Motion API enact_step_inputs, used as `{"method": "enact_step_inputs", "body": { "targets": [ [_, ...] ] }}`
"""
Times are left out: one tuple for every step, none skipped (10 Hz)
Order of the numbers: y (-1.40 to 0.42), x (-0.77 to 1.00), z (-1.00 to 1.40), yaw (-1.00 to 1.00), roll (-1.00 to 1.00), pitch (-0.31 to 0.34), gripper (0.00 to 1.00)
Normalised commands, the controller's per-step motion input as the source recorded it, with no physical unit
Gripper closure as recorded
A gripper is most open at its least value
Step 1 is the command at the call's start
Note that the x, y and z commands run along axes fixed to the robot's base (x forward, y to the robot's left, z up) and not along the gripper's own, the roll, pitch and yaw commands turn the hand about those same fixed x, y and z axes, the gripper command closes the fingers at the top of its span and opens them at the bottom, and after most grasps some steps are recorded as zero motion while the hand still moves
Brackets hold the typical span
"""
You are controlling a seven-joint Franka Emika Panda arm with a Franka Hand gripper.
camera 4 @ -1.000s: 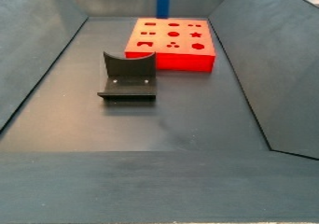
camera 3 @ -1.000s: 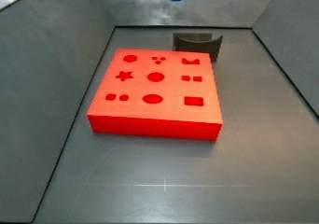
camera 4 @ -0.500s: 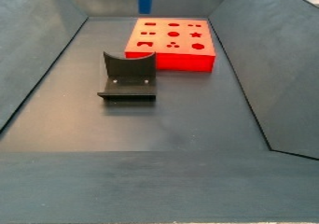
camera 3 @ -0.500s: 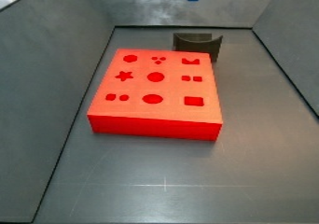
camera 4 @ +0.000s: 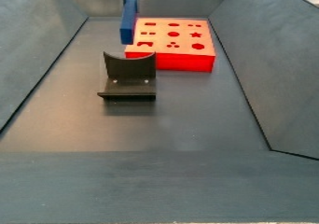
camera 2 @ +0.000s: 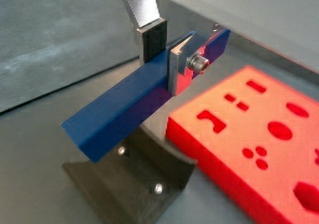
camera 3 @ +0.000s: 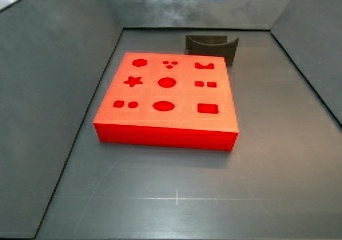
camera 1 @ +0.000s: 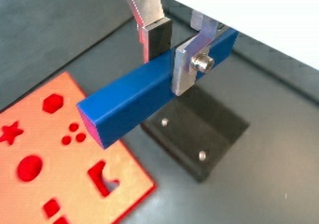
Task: Pick up the rectangle object. Move up. Place the rectangle object on the fixture. Regrasp the rectangle object. Move to above the board. Insert the rectangle object.
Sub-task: Place the rectangle object on the fixture.
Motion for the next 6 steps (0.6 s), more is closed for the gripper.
{"method": "enact_step_inputs", "body": {
  "targets": [
    [0.08, 0.13, -0.03, -0.05, -1.0, 0.05, 1.0],
    [0.08, 0.09, -0.02, -0.05, -1.0, 0.06, 1.0],
    [0.06, 0.06, -0.01, -0.07, -1.0, 0.061, 1.0],
    [0.05, 0.06, -0.02, -0.08, -1.0, 0.066, 1.0],
    [0.05, 0.08, -0.03, -0.09, -0.93, 0.084, 1.0],
    [0.05, 0.09, -0.02, -0.1, -0.7, 0.085, 1.0]
  ]
}}
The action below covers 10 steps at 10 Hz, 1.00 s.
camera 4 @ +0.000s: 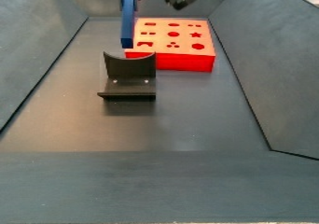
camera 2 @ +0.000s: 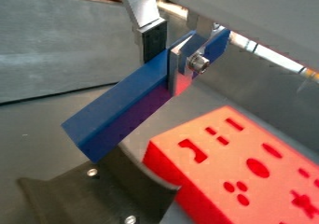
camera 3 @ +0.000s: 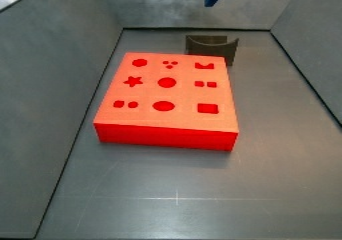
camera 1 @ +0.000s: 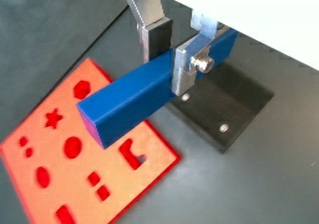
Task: Pick up the rectangle object. Move up. Place the rectangle object on the fixture. Regrasp the rectangle object. Move to above the board. Insert the rectangle object.
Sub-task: Place the rectangle object on the fixture.
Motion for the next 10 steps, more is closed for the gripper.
{"method": "enact_step_inputs", "body": {
  "targets": [
    [0.05, 0.09, -0.02, -0.1, -0.53, 0.079, 1.0],
    [0.05, 0.09, -0.02, -0.1, -0.42, 0.074, 1.0],
    [0.03, 0.07, -0.01, -0.1, -0.2, 0.049, 1.0],
    [0.13, 0.13, -1.0, -0.05, -1.0, 0.225, 1.0],
    [0.14, 0.13, -1.0, -0.07, -1.0, 0.214, 1.0],
    [0.14, 0.14, -1.0, -0.1, -1.0, 0.231, 1.0],
    [0.13, 0.16, -1.0, -0.15, -0.91, 0.243, 1.0],
    [0.13, 0.16, -1.0, -0.19, -0.74, 0.209, 1.0],
    [0.14, 0.17, -1.0, -0.22, -0.53, 0.149, 1.0],
    [0.14, 0.18, -1.0, -0.23, -0.31, 0.099, 1.0]
  ]
}}
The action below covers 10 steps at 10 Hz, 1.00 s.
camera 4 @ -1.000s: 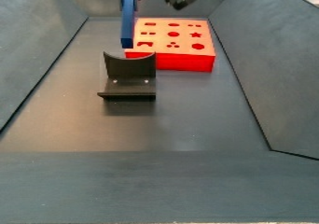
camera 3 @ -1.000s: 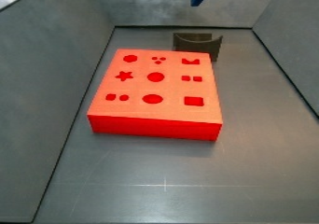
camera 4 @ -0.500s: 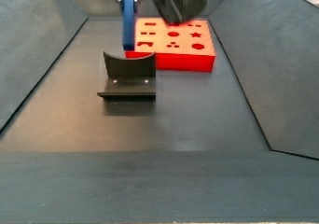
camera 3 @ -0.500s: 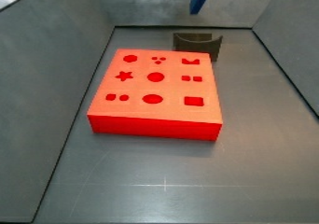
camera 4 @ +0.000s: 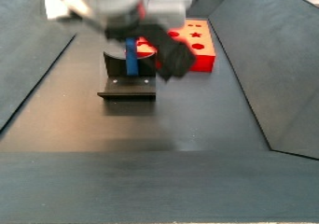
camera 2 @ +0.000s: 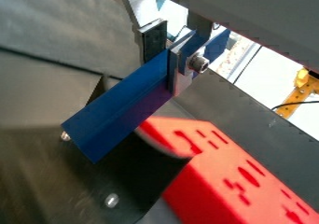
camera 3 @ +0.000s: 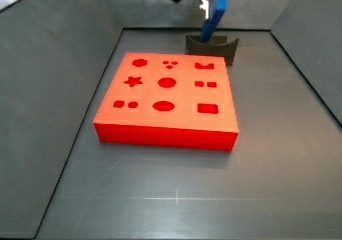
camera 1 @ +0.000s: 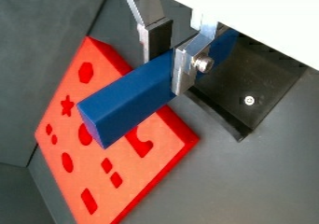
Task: Pick up the rectangle object. Move up. Place the rectangle object on the fixture. Regrasp the rectangle object. Move to above the board. Insert the rectangle object.
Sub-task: Place the rectangle object on the fixture, then regrasp the rectangle object.
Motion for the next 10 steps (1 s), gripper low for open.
{"method": "enact_step_inputs", "body": {
  "targets": [
    [0.13, 0.19, -1.0, -0.22, -0.22, 0.06, 1.0],
    [0.12, 0.17, -0.91, -0.21, -0.19, 0.018, 1.0],
    [0.1, 0.14, -0.71, -0.19, -0.18, -0.017, 1.0],
    [0.1, 0.11, -0.6, -0.16, -0.14, -0.039, 1.0],
    [0.07, 0.08, -0.53, -0.13, -0.14, -0.056, 1.0],
    [0.07, 0.08, -0.48, -0.1, -0.13, -0.063, 1.0],
    [0.08, 0.08, -0.48, -0.08, -0.13, -0.065, 1.0],
    [0.08, 0.08, -0.48, -0.06, -0.12, -0.062, 1.0],
    [0.0, 0.0, 0.0, 0.0, 0.0, 0.0, 0.0],
    [0.0, 0.0, 1.0, -0.1, 0.07, 0.01, 0.0]
  ]
}}
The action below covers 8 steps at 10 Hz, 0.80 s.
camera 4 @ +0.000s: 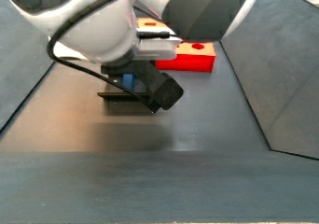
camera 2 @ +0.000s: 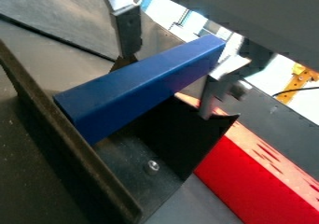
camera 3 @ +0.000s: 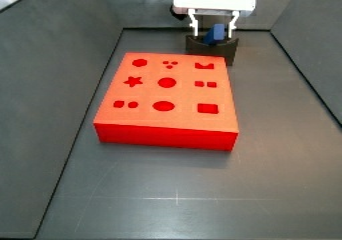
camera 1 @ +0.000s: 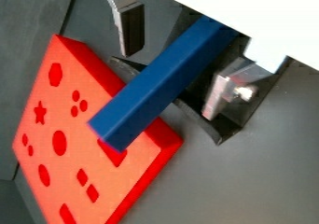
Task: Pick up the rectangle object. Move up. Place the rectangle object on the fixture. Regrasp the rectangle object. Move to above the board. Insert the rectangle object.
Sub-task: Regrasp the rectangle object.
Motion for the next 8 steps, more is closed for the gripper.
{"method": "enact_step_inputs", "body": {
  "targets": [
    [0.0, -0.01, 1.0, -0.09, 0.08, 0.013, 0.0],
    [0.0, -0.02, 1.0, -0.06, 0.09, 0.012, 0.0],
    [0.0, -0.03, 1.0, -0.05, 0.09, 0.009, 0.0],
    [0.0, -0.03, 1.0, -0.03, 0.07, 0.0, 0.0],
    [0.0, -0.04, 0.9, -0.02, 0.07, -0.003, 0.0],
    [0.0, -0.04, 0.66, -0.01, 0.07, 0.002, 0.0],
    [0.0, -0.04, 0.54, -0.01, 0.07, 0.009, 0.0],
    [0.0, -0.04, 0.3, 0.0, 0.06, 0.014, 0.0]
  ]
}}
